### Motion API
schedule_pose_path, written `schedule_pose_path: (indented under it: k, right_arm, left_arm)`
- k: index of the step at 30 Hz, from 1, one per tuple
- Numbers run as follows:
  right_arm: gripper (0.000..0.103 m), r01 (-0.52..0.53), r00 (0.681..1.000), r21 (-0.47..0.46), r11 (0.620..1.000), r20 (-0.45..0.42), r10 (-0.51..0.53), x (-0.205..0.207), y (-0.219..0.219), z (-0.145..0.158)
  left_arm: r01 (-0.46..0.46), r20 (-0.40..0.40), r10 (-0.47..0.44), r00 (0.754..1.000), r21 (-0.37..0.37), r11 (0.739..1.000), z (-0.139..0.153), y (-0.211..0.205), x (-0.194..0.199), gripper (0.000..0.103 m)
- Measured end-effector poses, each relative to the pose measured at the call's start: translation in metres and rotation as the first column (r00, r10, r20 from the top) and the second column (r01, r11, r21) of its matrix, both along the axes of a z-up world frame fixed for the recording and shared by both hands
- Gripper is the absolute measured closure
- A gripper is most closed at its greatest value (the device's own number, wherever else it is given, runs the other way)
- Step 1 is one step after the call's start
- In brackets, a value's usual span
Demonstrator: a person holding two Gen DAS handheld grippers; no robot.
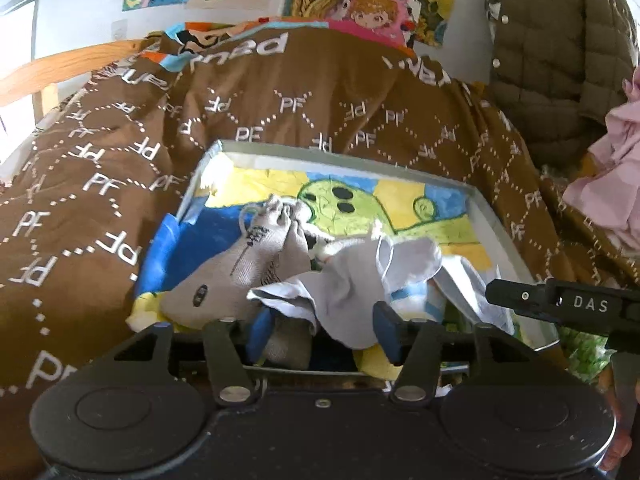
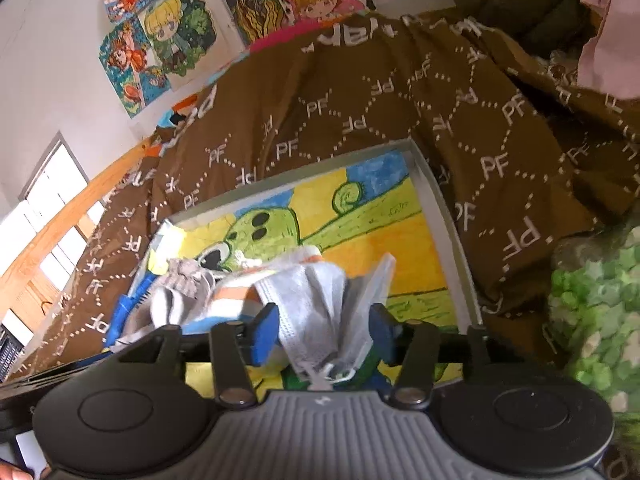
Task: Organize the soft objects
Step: 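Lower both items into the tray and open both tools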
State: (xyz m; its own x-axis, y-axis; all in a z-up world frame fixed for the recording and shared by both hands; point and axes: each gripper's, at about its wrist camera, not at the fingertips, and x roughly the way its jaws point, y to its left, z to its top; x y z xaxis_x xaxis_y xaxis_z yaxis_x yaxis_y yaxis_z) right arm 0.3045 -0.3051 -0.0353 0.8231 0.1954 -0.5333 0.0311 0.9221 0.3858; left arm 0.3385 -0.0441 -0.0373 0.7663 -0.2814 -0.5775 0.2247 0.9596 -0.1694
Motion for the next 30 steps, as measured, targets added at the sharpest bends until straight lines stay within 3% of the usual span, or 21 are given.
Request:
schedule_pose_path:
  k: [8,15,21,30]
  right_arm:
    - [0.024,0.004,0.995,-0.018,1.000,0.096,-0.003,-0.038,-0.002,0.042]
    - [0.007,0.006,0.976,-0.098,0.995,0.219,0.016,-0.087,0.008,0.085]
    - [0.001,0.007,0.956,-0.173,0.985,0.289,0.044,-0.128,0.024,0.109]
    - [0.000,0.031,0.934,-0.232,0.972,0.354,0.055,-0.184,0.038,0.119]
  left_arm:
    - [-0.028,0.121,0.035,0.992,-0.055,0.998,0.043,0.011,-0.039,0.023]
    - [-0.056,0.223,0.075,0.972,-0.093,0.994,0.078,0.019,-0.085,0.009]
    - [-0.080,0.302,0.114,0.947,-0.123,0.989,0.097,0.025,-0.130,0.001]
    - [-0.108,0.369,0.142,0.918,-0.113,0.988,0.105,0.025,-0.191,0.001]
